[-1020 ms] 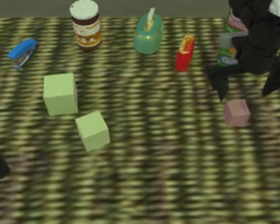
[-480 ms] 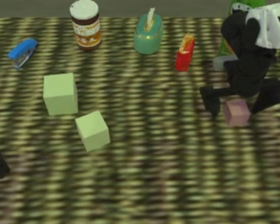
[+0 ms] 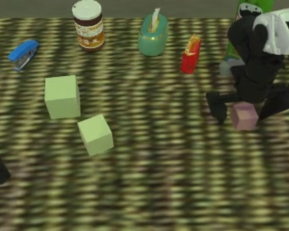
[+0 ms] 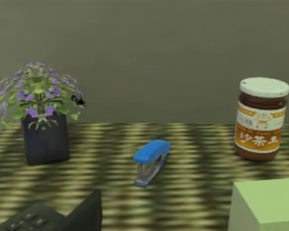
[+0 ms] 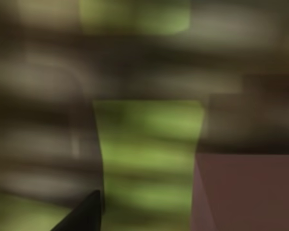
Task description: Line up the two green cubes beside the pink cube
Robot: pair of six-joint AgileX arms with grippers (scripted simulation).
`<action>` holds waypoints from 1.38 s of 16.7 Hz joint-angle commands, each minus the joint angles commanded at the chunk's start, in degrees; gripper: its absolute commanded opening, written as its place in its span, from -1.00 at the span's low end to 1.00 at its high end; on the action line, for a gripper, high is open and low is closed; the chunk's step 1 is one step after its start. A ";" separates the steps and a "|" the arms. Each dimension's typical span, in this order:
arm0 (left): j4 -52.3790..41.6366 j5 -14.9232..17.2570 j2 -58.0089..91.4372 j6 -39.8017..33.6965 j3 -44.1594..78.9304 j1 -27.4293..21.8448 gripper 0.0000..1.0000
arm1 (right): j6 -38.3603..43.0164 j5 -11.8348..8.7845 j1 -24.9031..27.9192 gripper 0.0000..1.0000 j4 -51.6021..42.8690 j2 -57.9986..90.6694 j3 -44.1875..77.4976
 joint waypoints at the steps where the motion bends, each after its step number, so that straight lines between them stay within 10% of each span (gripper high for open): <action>1: 0.00 0.00 0.00 0.00 0.00 0.00 1.00 | 0.00 0.00 0.00 0.55 0.00 0.00 0.00; 11: 0.00 0.00 0.00 0.00 0.00 0.00 1.00 | 0.00 0.00 0.00 -0.96 0.00 0.00 0.00; 23: 0.00 0.00 0.00 0.00 0.00 0.00 1.00 | -0.23 0.26 0.07 -1.00 -2.99 -2.43 2.67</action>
